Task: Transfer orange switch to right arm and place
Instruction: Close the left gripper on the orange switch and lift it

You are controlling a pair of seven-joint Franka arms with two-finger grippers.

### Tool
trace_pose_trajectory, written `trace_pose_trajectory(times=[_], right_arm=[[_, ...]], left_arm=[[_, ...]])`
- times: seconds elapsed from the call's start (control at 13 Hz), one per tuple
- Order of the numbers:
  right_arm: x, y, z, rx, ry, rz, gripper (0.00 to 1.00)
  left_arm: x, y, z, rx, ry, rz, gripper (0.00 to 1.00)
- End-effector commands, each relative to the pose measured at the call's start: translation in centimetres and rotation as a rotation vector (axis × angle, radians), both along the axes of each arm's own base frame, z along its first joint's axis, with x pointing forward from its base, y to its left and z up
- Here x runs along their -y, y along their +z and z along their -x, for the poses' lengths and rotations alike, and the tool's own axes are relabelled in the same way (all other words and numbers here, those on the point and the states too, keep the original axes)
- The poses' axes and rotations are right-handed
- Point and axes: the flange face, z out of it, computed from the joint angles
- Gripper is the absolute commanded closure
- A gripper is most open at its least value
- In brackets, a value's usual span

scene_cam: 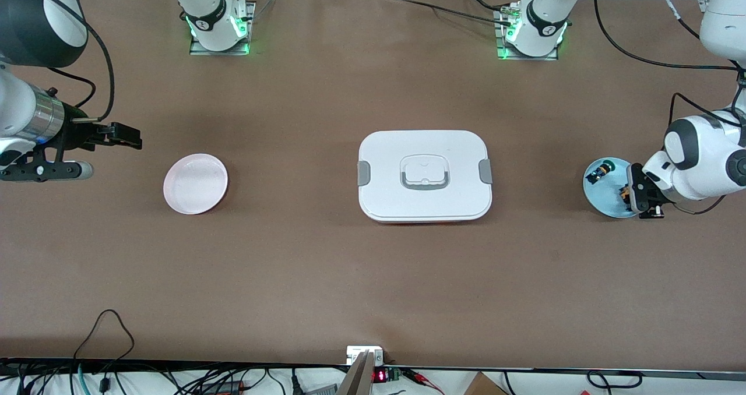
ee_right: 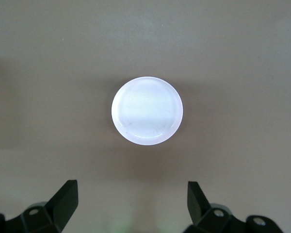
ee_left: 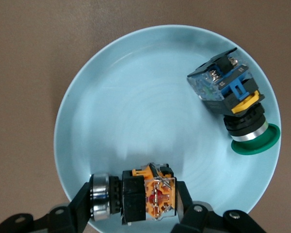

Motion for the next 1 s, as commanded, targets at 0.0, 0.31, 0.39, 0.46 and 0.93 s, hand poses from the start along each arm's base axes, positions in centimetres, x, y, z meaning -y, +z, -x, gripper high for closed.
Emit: trace_pose_trajectory(times=[0.0, 0.31, 0.39, 0.46, 0.93], right_arm=[[-0.2, 0.1, 0.1, 0.006, -0.002, -0.014, 0.0], [-0.3, -0.4, 0.1, -0.007, 0.0, -0.013, 0.0], [-0.3, -0.7, 0.1, -0.018, 0.001, -0.013, 0.0], [-0.3, -0.8, 0.1, -0.02, 0.006, -0.014, 0.0], [-1.6, -0.2, 0.2, -0.013, -0.008, -0.143, 0.0]], left_arm=[[-0.4, -0.1, -0.6, 0.019, -0.014, 0.018, 0.79], [-0.7, 3.0, -1.8, 0.078, 0.054, 0.043, 0.93], [-0.6, 3.7, -2.0, 0.087, 0.062, 0.049, 1.0], [-0.2, 4.6, -2.1, 0.092, 0.069, 0.062, 1.0], [5.5, 10.3, -4.3, 0.037, 0.025, 0.173, 1.0]])
